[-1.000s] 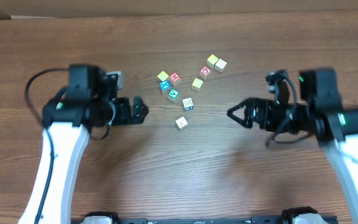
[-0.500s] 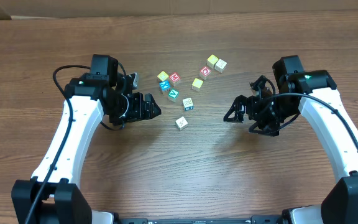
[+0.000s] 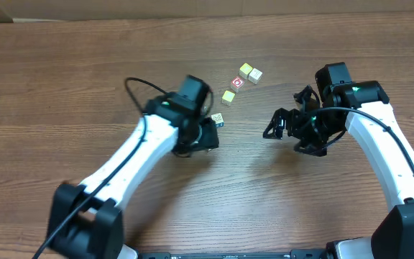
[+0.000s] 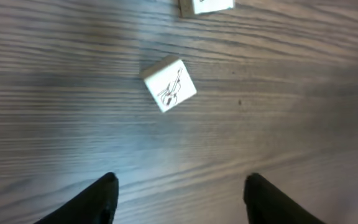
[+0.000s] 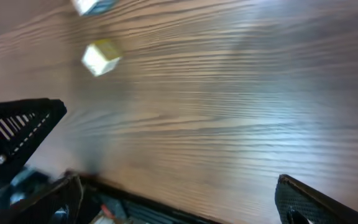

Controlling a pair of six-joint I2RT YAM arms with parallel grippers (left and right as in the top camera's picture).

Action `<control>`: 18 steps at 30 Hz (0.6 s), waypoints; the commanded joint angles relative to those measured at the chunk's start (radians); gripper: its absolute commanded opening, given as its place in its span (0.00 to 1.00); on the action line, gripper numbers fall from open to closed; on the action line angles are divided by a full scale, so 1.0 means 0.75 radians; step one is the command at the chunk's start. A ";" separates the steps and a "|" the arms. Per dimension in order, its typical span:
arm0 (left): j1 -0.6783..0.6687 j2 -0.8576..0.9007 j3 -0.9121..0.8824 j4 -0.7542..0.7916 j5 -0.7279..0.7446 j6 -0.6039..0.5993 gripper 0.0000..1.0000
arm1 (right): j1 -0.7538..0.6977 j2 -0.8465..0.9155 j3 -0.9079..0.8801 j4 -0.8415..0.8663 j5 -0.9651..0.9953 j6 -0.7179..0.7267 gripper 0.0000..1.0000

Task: Flip 5 blocks
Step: 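Raise both arms and move the left gripper toward the block cluster, then grasp the white block printed '6' with the left gripper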

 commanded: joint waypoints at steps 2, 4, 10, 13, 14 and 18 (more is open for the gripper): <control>0.007 0.134 0.024 0.073 0.005 -0.256 0.62 | 0.007 -0.130 0.024 -0.017 0.207 0.091 1.00; 0.007 0.168 0.024 0.106 0.006 -0.307 0.61 | 0.007 -0.183 0.024 -0.031 0.236 0.090 1.00; 0.007 0.222 0.024 0.192 -0.027 -0.464 0.56 | 0.008 -0.350 0.024 -0.086 0.275 0.089 1.00; 0.007 0.241 0.024 0.212 -0.055 -0.509 0.51 | 0.008 -0.395 0.024 -0.122 0.274 0.078 1.00; 0.007 0.248 0.024 0.219 -0.065 -0.509 0.50 | 0.008 -0.401 0.024 -0.133 0.274 0.069 1.00; 0.007 0.266 0.024 0.221 -0.087 -0.505 0.48 | 0.008 -0.406 0.023 -0.182 0.280 0.043 1.00</control>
